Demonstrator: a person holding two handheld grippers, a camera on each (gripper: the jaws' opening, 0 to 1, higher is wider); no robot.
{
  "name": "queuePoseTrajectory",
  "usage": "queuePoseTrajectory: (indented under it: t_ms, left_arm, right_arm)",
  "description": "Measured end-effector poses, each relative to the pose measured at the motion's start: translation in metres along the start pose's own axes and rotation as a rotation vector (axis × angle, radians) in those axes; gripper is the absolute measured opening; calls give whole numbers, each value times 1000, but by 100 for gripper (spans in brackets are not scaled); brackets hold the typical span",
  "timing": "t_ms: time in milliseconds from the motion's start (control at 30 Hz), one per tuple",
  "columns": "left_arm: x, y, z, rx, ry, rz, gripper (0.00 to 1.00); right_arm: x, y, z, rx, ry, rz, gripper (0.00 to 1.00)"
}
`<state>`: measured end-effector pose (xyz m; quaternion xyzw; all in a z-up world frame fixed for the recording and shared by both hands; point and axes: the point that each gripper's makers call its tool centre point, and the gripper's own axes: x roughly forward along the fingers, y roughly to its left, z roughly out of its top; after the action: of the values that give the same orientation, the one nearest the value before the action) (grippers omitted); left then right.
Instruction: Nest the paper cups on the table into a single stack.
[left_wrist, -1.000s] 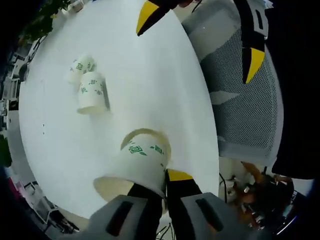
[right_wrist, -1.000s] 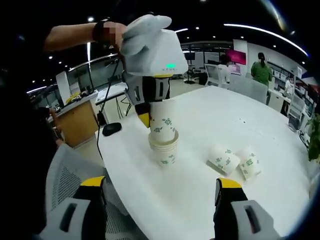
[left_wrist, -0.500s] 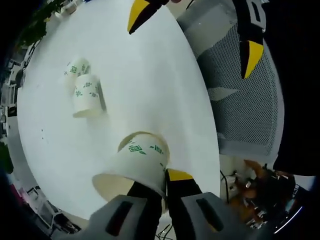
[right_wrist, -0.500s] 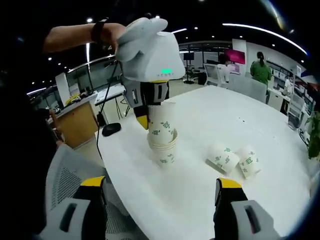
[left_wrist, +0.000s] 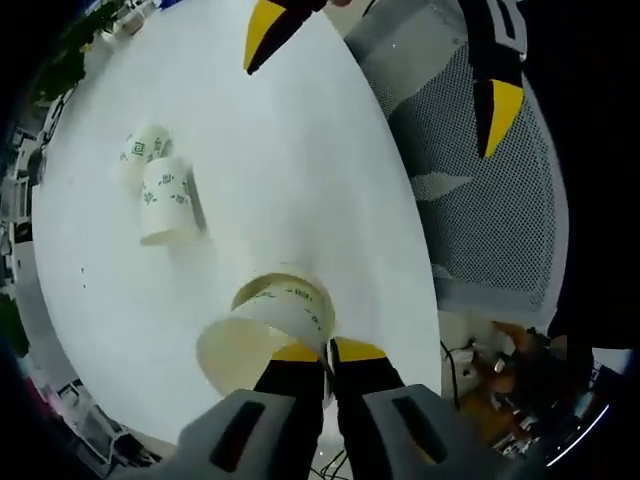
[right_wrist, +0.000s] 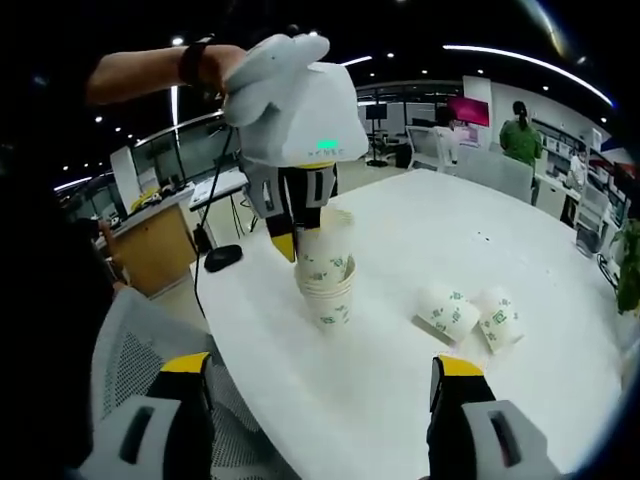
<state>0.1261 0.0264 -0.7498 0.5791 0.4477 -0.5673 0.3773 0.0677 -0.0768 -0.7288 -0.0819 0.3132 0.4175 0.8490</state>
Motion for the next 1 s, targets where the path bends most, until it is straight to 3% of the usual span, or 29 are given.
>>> queuePoseTrajectory:
  t_ms: [633, 1000]
  left_arm:
    - [-5, 0, 5, 18, -20, -3, 6]
    - [-25, 7, 9, -82, -154, 4, 19]
  right_arm:
    - [-1, -2, 0, 4, -5, -3, 91]
    - [0, -4, -1, 5, -4, -6, 91]
